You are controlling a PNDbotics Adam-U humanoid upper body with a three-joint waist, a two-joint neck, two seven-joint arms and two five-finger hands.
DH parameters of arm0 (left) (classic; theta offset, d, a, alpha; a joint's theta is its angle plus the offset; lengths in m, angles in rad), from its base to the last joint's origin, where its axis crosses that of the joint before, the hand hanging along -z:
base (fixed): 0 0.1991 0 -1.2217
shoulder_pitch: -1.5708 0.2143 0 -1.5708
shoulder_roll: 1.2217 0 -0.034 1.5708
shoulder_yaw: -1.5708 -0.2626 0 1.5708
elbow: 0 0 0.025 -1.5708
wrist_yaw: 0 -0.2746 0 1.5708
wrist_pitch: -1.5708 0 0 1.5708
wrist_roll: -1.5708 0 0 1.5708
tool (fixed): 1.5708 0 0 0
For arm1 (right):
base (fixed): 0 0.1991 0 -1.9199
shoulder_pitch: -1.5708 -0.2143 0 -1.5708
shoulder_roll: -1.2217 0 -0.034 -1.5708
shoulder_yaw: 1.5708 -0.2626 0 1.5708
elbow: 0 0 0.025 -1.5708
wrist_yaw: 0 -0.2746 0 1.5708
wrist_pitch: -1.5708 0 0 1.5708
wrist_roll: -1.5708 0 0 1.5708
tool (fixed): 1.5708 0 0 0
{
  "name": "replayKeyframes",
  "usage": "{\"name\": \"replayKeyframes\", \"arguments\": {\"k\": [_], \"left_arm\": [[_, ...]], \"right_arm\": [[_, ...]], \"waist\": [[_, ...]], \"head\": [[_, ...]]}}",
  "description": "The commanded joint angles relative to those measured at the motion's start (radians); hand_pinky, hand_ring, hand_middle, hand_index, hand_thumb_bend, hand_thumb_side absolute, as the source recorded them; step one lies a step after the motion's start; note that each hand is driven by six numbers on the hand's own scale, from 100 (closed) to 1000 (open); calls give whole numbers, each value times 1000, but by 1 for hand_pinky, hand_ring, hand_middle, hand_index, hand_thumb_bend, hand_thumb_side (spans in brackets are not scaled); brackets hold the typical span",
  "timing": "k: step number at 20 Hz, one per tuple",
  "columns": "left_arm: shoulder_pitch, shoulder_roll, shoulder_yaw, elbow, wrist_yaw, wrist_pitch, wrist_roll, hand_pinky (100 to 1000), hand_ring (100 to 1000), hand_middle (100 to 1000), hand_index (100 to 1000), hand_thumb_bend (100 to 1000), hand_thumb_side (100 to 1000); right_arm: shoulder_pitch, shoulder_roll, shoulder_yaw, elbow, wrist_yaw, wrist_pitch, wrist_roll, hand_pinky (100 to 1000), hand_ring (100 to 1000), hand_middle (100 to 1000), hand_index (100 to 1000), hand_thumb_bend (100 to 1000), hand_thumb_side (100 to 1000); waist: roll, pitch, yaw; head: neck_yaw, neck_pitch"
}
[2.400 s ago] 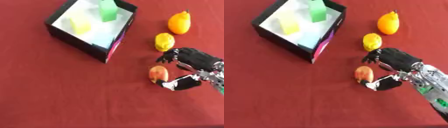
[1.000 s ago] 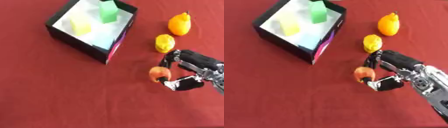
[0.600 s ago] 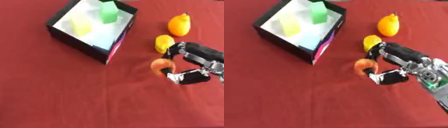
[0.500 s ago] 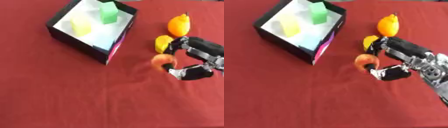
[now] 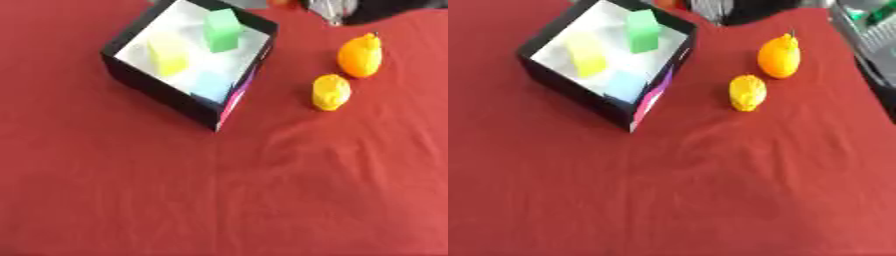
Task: Pick up objects on the table and place them in the box.
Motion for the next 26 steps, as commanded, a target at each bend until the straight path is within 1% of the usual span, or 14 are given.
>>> {"name": "replayKeyframes", "arguments": {"k": [1, 6, 9, 12, 13, 14, 15, 16, 17, 18, 19, 20, 23, 26], "left_arm": [[-17, 16, 12, -36, -18, -38, 26, 797, 725, 690, 772, 238, 575], [-27, 15, 16, -53, -22, -85, 65, 797, 729, 690, 770, 250, 554], [-28, 18, 15, -55, -29, -94, 75, 798, 729, 688, 768, 245, 544], [-28, 19, 14, -55, -30, -92, 79, 798, 728, 687, 767, 241, 540], [-28, 19, 13, -55, -30, -91, 78, 798, 727, 686, 766, 239, 538], [-28, 20, 13, -55, -30, -90, 78, 798, 727, 685, 766, 238, 538], [-27, 21, 13, -54, -30, -89, 78, 797, 727, 685, 766, 237, 537], [-26, 21, 13, -53, -29, -87, 79, 798, 727, 685, 766, 237, 537], [-25, 22, 14, -52, -29, -85, 80, 797, 727, 685, 766, 238, 535], [-24, 22, 14, -51, -28, -84, 81, 797, 727, 685, 766, 238, 535], [-23, 23, 14, -51, -28, -83, 82, 797, 727, 685, 766, 238, 533], [-22, 23, 15, -51, -28, -82, 83, 797, 727, 685, 766, 237, 533], [-15, 26, 15, -48, -30, -78, 86, 797, 725, 684, 765, 232, 532], [-5, 30, 19, -45, -33, -75, 87, 796, 724, 683, 764, 229, 533]], "right_arm": [[-83, 85, 15, 185, 96, -58, -13, 679, 556, 493, 635, 228, 146], [-172, 214, 35, 447, 253, -192, -45, 682, 564, 497, 638, 245, 214], [-176, 255, 51, 527, 328, -270, -42, 684, 574, 503, 644, 267, 281], [-163, 273, 67, 564, 388, -320, -41, 692, 592, 512, 659, 288, 335], [-159, 274, 71, 569, 404, -332, -39, 719, 653, 578, 723, 351, 418], [-156, 273, 74, 571, 420, -343, -33, 725, 665, 588, 734, 362, 426], [-155, 271, 78, 568, 436, -358, -22, 777, 761, 696, 831, 457, 432], [-154, 268, 78, 561, 449, -374, -9, 796, 791, 737, 866, 455, 404], [-153, 264, 75, 553, 460, -386, 4, 829, 832, 782, 911, 448, 333], [-152, 259, 70, 545, 467, -395, 18, 834, 837, 787, 919, 446, 302], [-150, 254, 63, 536, 466, -400, 33, 836, 840, 789, 926, 440, 239], [-147, 248, 55, 525, 455, -402, 47, 834, 834, 783, 921, 425, 232], [-137, 207, 29, 472, 374, -383, 74, 829, 821, 768, 912, 382, 180], [-112, 123, -9, 392, 258, -332, 76, 829, 816, 760, 907, 350, 149]], "waist": [[0, -29, 15], [-6, -25, 45], [-6, -22, 50], [-7, -20, 48], [-6, -20, 47], [-6, -20, 46], [-6, -20, 44], [-5, -20, 43], [-5, -20, 41], [-4, -21, 39], [-3, -22, 36], [-2, -23, 34], [0, -29, 23], [-2, -33, 11]], "head": [[-25, 2], [-51, 8], [-55, 8], [-54, 8], [-52, 8], [-50, 8], [-49, 9], [-47, 9], [-45, 10], [-42, 10], [-40, 11], [-38, 12], [-30, 15], [-19, 19]]}}
